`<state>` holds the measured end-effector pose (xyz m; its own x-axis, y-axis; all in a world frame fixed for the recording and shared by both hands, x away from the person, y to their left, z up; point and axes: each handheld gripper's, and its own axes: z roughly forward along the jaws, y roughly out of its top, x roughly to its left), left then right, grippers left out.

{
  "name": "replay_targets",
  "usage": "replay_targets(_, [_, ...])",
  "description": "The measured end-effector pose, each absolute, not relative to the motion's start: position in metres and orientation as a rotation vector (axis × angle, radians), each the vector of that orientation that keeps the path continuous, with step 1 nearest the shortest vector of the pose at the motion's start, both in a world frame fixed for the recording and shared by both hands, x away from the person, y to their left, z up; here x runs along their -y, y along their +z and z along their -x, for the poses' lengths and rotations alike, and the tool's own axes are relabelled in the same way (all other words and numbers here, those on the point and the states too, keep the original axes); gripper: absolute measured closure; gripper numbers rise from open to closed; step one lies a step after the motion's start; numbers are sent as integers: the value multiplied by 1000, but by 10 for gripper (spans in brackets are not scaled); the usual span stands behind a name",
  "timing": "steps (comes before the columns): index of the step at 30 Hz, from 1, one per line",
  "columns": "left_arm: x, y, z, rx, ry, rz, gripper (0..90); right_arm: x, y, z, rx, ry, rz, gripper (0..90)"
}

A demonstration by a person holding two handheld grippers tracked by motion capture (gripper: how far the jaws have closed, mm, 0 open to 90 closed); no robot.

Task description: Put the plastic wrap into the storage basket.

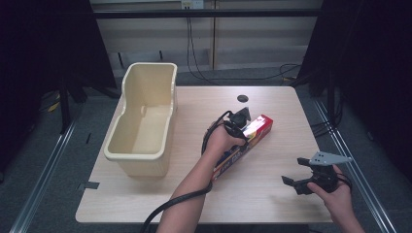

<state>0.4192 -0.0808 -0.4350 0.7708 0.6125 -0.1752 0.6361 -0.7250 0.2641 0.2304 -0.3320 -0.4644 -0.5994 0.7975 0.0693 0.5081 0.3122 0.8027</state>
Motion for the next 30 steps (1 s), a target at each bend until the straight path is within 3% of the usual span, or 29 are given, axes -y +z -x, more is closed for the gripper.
replay_targets(30, [44, -354, -424, -1142, -147, -2587, 413, 326, -466, -232, -2266, 1174, -1151, 40])
